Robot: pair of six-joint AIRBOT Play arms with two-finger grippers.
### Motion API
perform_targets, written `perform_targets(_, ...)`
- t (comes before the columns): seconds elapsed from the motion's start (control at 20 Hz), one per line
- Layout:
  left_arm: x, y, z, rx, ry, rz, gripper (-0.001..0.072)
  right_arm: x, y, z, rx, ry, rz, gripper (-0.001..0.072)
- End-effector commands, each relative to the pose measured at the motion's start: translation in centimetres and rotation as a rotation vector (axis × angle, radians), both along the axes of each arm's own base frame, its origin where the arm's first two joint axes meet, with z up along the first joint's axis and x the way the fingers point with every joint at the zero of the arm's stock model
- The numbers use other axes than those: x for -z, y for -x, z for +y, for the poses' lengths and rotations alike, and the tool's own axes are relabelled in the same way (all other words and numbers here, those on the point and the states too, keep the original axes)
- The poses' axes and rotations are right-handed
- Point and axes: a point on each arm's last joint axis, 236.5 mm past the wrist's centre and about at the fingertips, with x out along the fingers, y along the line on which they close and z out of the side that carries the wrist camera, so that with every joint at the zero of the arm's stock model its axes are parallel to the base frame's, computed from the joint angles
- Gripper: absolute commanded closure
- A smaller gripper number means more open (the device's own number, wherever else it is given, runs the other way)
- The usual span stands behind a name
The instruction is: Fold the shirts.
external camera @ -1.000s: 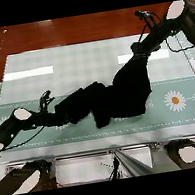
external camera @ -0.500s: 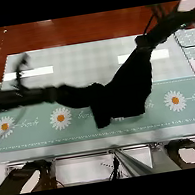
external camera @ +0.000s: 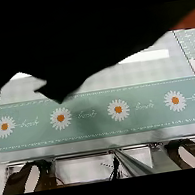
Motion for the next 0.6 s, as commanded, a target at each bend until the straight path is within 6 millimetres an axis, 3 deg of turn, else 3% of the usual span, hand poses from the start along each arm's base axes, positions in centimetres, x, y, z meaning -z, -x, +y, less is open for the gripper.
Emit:
perform_targets(0.0, 1.6, 2.9, 1.0, -0.078, -0.02, 0.12, 0.0676, -5.5, 8.1, -1.6, 0.106, 0.031, -0.225, 0.0697)
perform_targets(0.05, 2.2, 3.7, 0.3, -0.052, -0.025, 0.147, 0.0676, -5.4, 9.1, -1.9, 0.124, 0.048, -0.223, 0.0697)
perform_targets(0.15, 1.5, 5.3, -1.0, -0.024, -0.027, 0.113, 0.0676, -5.0, 10.3, -1.9, 0.131, 0.052, -0.211, 0.0697)
perform_targets(0.35, 1.1, 8.4, -2.4, -0.028, -0.015, 0.084, 0.0676, -5.3, 11.6, -1.5, 0.119, 0.016, -0.219, 0.0697)
perform_targets(0.45, 2.9, 9.5, -2.8, -0.016, -0.021, 0.166, 0.0676, -4.2, 11.6, -1.3, 0.112, 0.021, -0.175, 0.0697)
perform_targets(0.55, 5.6, 10.0, -2.8, -0.005, -0.007, 0.287, 0.0676, -1.6, 10.7, -1.4, 0.108, 0.04, -0.062, 0.0697)
